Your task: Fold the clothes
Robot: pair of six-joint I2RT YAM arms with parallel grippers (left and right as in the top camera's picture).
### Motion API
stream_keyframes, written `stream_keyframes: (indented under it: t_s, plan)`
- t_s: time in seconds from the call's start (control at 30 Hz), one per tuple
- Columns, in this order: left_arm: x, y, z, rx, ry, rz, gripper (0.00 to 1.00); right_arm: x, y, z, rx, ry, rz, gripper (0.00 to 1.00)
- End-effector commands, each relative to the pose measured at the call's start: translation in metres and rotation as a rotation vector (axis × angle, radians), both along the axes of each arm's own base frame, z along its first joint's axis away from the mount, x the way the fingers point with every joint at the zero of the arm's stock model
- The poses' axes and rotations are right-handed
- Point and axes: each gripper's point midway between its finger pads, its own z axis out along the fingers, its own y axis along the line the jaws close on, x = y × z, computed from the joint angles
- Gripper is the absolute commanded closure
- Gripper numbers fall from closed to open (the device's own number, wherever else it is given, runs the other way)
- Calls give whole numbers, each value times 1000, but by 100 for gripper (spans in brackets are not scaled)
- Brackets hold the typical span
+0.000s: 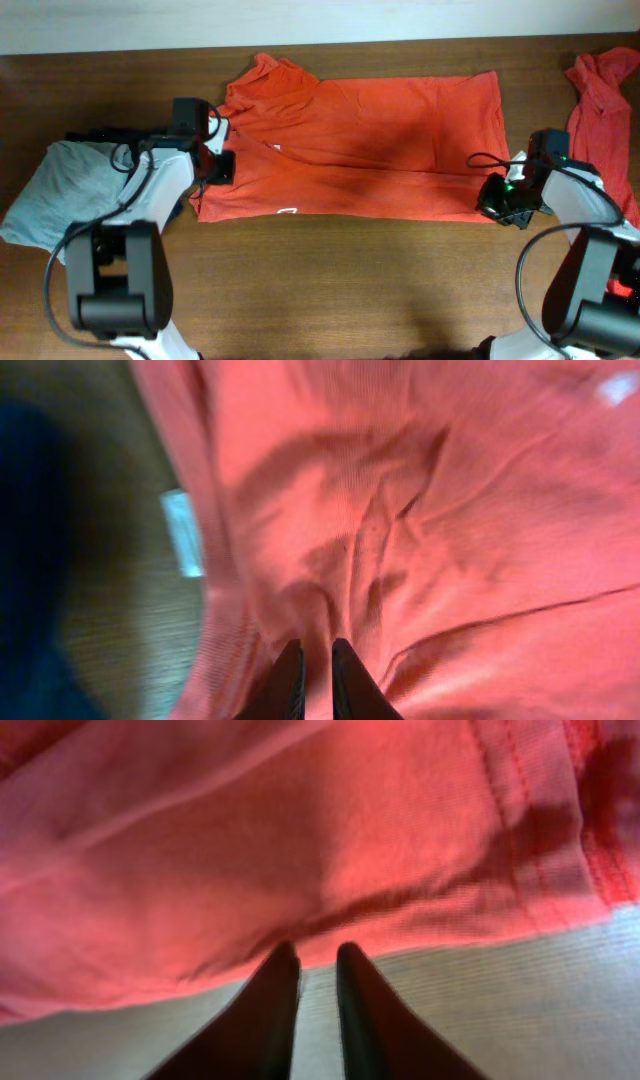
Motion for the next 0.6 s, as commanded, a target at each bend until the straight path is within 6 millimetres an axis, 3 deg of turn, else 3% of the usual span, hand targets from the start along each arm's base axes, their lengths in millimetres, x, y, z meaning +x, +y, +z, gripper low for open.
stream_keyframes:
  t_s: [0.0, 0.2, 0.4, 0.57]
  plan:
    - [-11, -7, -32, -21, 74, -47, 89, -5, 3, -14, 12, 42, 8, 89]
    - [-2, 0, -62, 21, 80, -49, 89, -8, -4, -28, -25, 83, -3, 90]
    - [2, 12, -61, 56, 65, -16, 89, -26, -28, -49, -164, 176, -70, 91]
    - [-14, 38, -65, 117, 133, 50, 89, -46, -38, -65, -234, 247, -118, 94]
